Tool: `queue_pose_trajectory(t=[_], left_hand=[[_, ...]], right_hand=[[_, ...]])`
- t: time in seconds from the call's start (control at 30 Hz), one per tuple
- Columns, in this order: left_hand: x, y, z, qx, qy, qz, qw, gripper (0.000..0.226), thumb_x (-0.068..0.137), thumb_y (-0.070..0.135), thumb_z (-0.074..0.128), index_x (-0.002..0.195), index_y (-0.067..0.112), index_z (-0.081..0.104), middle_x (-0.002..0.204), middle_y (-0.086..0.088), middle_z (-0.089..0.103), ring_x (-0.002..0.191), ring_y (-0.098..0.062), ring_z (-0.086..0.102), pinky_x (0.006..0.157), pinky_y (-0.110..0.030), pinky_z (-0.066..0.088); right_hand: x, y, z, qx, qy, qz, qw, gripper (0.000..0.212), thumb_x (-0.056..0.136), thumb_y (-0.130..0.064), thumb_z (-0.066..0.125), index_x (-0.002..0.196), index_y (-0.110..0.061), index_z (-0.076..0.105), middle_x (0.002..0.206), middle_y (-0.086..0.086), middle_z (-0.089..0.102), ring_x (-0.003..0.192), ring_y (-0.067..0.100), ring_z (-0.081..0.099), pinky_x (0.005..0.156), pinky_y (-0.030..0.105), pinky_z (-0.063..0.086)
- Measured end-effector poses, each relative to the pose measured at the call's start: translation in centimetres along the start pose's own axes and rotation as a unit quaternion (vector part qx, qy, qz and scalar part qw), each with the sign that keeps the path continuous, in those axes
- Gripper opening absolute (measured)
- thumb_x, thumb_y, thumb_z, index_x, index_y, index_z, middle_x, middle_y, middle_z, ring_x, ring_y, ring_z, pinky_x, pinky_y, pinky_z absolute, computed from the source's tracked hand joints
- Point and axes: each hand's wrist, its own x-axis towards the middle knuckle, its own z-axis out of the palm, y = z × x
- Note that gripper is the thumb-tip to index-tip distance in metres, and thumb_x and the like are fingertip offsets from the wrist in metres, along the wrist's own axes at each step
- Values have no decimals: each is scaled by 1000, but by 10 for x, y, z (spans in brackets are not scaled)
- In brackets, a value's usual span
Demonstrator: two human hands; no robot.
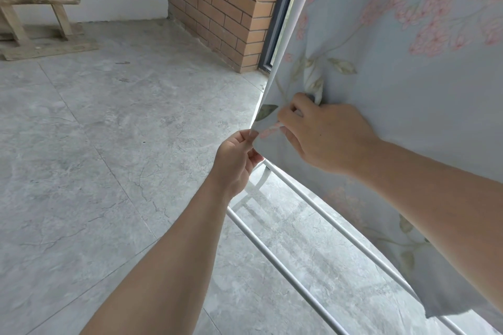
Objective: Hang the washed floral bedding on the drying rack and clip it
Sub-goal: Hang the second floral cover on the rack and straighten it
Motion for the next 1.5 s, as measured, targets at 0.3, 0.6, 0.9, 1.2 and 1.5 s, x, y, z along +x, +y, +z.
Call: queue_pose_trajectory(t=[0.3, 0.6, 0.9, 1.2, 1.5], left_hand=[[6, -13, 12, -23, 21, 13, 999, 25, 99, 15, 62, 118, 0, 55, 111, -21, 56, 103, -31, 51, 98, -42, 47], [10, -37, 8, -24, 49, 14, 998, 12, 95, 0, 58, 106, 4, 56, 90, -16, 54, 83, -27, 48, 84, -34, 45], [10, -24, 14, -94, 56, -45, 993, 15, 100, 23, 60, 108, 12, 62, 97, -4, 69, 74, -14, 62, 68, -25, 43], [1, -10, 7, -32, -10, 12, 999, 38, 89, -3, 67, 124, 10, 61, 102, -8, 68, 89, -14, 67, 88, -26, 50], [2, -12, 13, 24, 12, 86, 996, 39, 79, -15, 71, 107, 10, 63, 101, -14, 74, 99, -25, 70, 94, -32, 53]], right_hand=[[1, -2, 10, -9, -1, 16, 1000, 19, 98, -28, 46, 97, -17, 61, 89, 4, 57, 41, 27, 46, 43, 25, 25], [5, -4, 11, -6, 4, -5, 1000, 10, 93, -22, 52, 95, -16, 60, 94, 8, 58, 40, 25, 40, 42, 24, 26], [13, 2, 7, -2, -31, 13, 999, 14, 78, -11, 66, 90, -14, 60, 93, 9, 56, 39, 22, 30, 40, 23, 26], [10, -7, 13, 56, -106, 47, 992, 35, 89, -16, 34, 112, -19, 60, 103, -2, 58, 74, 30, 67, 55, 36, 46], [15, -8, 16, 65, -143, 74, 985, 24, 95, -17, 46, 117, -18, 57, 112, -1, 56, 87, 28, 66, 63, 34, 35]])
